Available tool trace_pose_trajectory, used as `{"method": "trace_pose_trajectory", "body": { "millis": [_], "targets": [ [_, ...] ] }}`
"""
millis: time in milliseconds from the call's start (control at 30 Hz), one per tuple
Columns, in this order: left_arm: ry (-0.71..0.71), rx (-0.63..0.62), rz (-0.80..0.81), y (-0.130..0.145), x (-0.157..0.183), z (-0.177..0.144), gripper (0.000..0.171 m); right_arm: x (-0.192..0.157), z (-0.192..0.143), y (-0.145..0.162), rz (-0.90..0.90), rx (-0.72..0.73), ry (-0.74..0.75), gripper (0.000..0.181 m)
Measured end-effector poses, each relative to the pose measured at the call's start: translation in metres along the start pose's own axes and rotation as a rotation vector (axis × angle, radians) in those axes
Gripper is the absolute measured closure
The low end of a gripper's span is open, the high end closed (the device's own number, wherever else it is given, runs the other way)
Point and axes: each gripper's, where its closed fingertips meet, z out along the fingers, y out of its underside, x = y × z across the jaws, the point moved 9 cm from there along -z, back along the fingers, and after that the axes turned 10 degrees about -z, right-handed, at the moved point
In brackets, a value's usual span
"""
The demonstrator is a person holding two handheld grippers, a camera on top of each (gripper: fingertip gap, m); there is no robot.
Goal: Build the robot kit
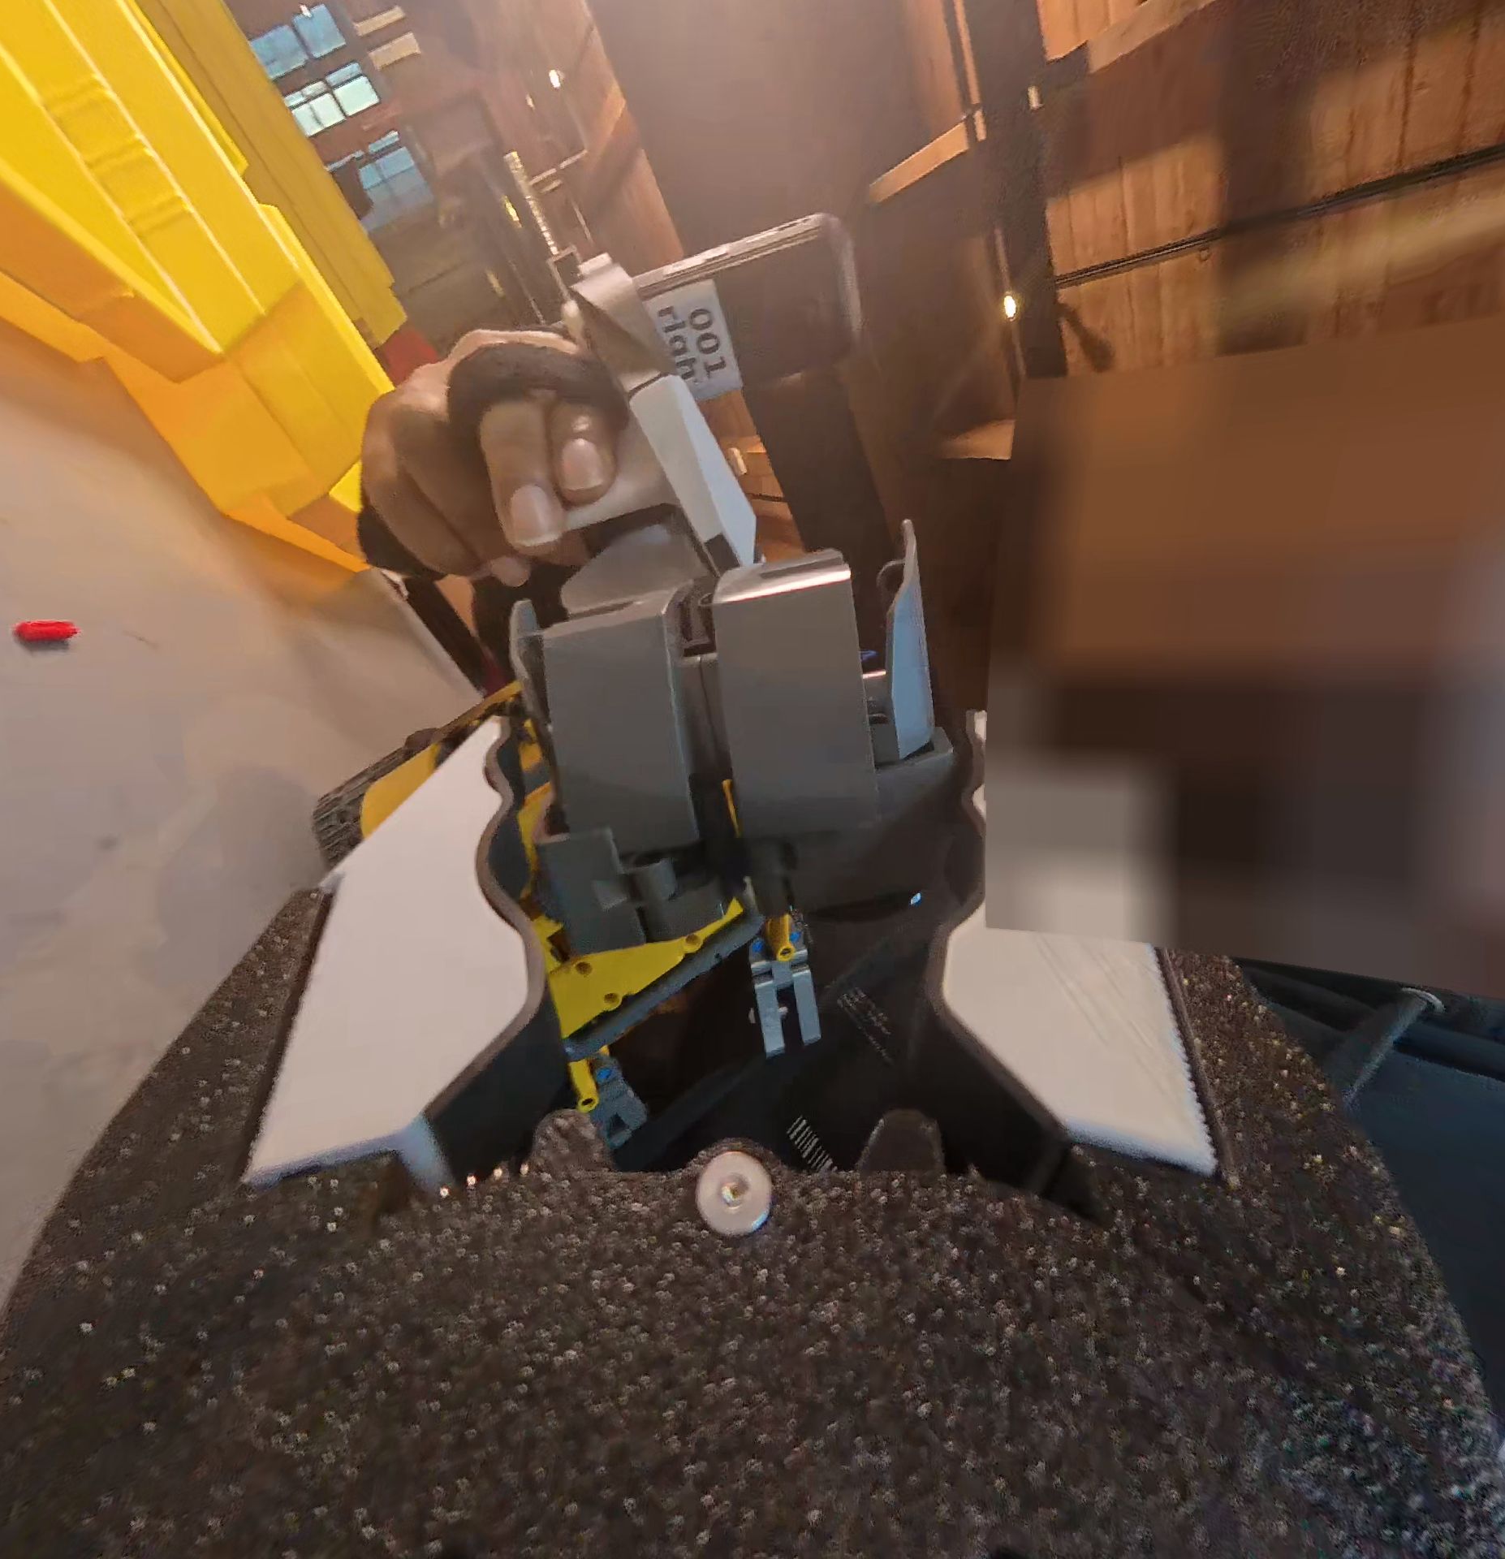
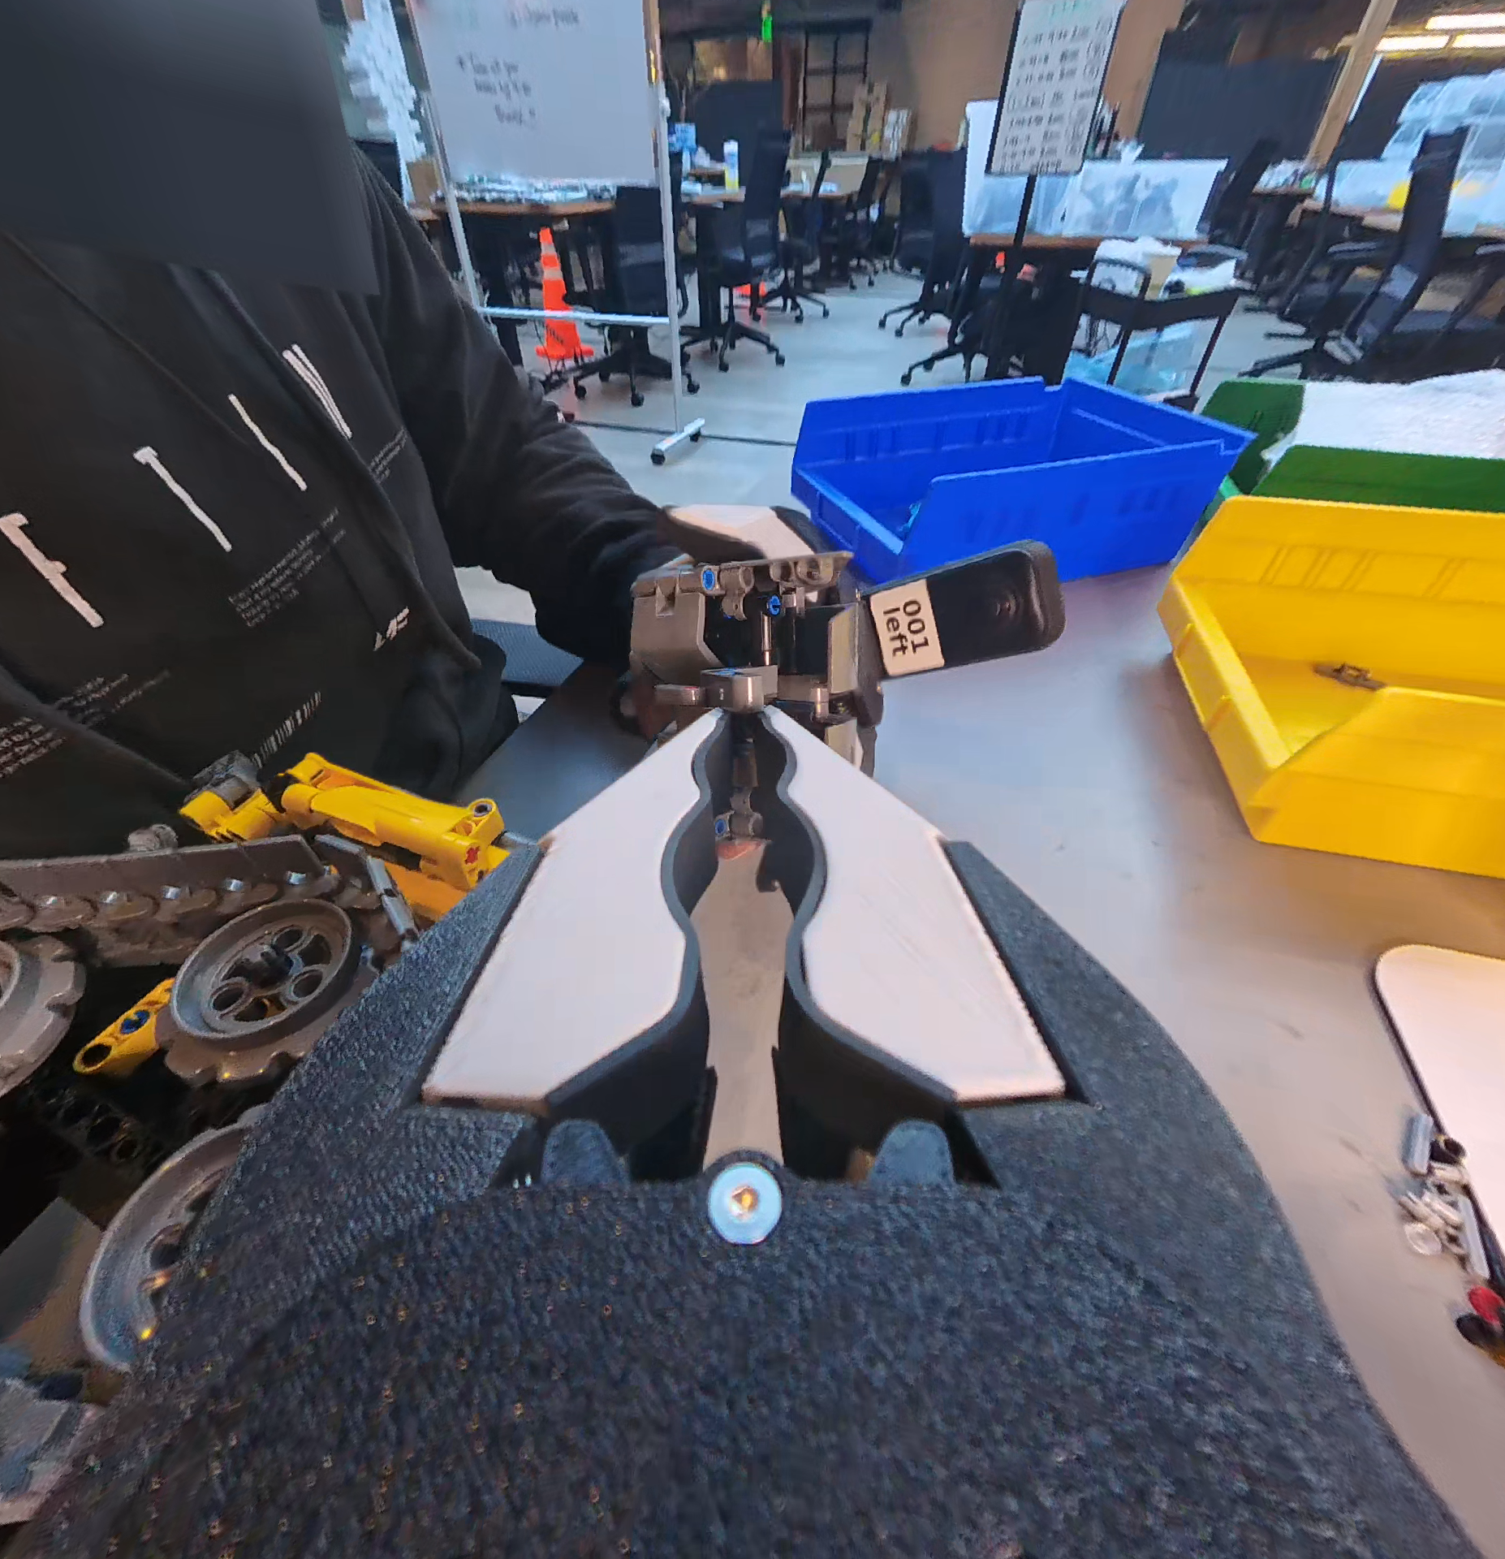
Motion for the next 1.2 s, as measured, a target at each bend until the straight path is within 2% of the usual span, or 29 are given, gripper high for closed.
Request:
{"method": "trace_pose_trajectory", "body": {
  "millis": [100, 233, 267, 300, 600, 1200],
  "targets": [
    [0.031, 0.006, -0.005, -0.006, 0.004, 0.005, 0.073, 0.003, -0.003, 0.001, -0.012, 0.057, 0.021, 0.177],
    [-0.031, 0.004, 0.002, -0.011, 0.003, 0.006, 0.072, 0.005, -0.008, 0.007, -0.047, 0.046, 0.045, 0.177],
    [-0.057, 0.006, 0.008, -0.011, 0.002, 0.005, 0.076, 0.006, -0.009, 0.009, -0.05, 0.036, 0.053, 0.177],
    [-0.091, 0.006, 0.017, -0.012, 0.001, 0.005, 0.072, 0.006, -0.01, 0.012, -0.054, 0.018, 0.06, 0.177],
    [-0.368, -0.027, 0.08, -0.016, -0.003, 0.003, 0.075, 0.006, -0.013, 0.036, -0.089, -0.091, 0.098, 0.176],
    [-0.544, -0.067, 0.096, -0.046, 0.002, 0.005, 0.076, 0.013, -0.017, 0.048, -0.106, -0.164, 0.204, 0.174]
  ]
}}
